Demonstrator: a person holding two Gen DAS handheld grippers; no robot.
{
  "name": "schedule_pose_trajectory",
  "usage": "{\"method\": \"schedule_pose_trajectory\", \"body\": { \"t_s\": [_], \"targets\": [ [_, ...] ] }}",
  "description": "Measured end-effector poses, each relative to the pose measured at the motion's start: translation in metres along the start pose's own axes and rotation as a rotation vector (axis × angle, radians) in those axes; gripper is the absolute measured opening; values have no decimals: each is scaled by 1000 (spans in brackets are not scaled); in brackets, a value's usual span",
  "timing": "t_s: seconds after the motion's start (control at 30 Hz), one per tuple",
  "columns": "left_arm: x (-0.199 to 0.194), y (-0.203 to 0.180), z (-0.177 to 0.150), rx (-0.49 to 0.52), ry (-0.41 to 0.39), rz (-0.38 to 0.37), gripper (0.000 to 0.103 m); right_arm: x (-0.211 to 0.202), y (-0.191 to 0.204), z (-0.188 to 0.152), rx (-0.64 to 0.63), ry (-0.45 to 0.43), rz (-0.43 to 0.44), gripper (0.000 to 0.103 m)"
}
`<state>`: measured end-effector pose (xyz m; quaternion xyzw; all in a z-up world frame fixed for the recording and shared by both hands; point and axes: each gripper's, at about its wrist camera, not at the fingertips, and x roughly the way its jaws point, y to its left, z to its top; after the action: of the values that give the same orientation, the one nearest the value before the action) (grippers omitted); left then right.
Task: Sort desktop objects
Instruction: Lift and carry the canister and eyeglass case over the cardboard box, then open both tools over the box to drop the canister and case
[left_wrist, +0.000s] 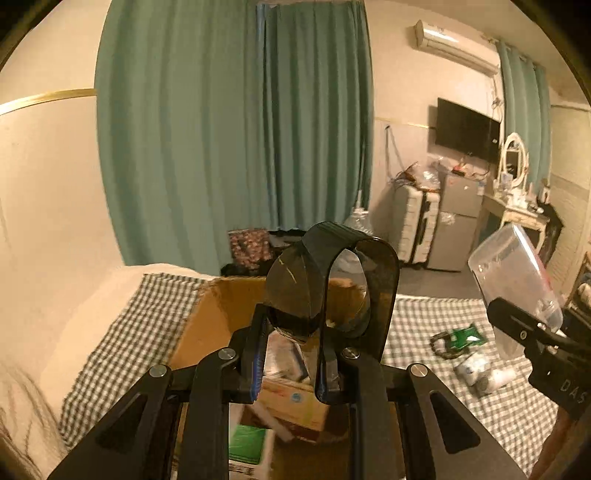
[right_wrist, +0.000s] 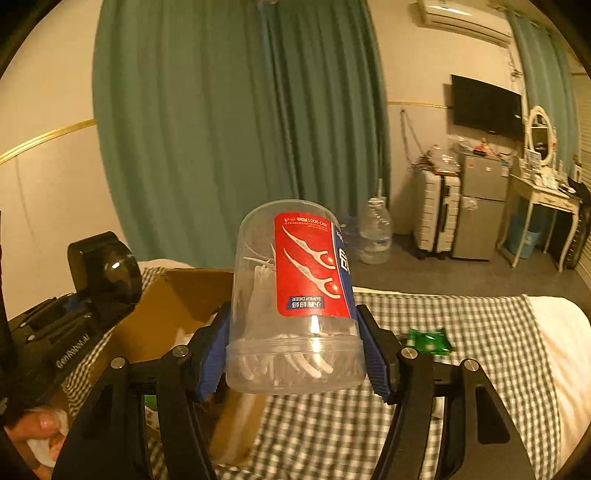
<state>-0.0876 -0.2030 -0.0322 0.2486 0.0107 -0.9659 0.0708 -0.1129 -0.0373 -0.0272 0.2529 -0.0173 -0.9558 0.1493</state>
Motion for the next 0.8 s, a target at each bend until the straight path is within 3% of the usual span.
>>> {"method": "schedule_pose_trajectory", "body": {
  "t_s": [0.23,0.8],
  "targets": [
    [16,25,-9,-6,62,44,22,27,34,-7,-21,44,50,63],
    [55,62,-28,-92,200,73,22,88,96,-30,-118,166,101,63]
  ]
}}
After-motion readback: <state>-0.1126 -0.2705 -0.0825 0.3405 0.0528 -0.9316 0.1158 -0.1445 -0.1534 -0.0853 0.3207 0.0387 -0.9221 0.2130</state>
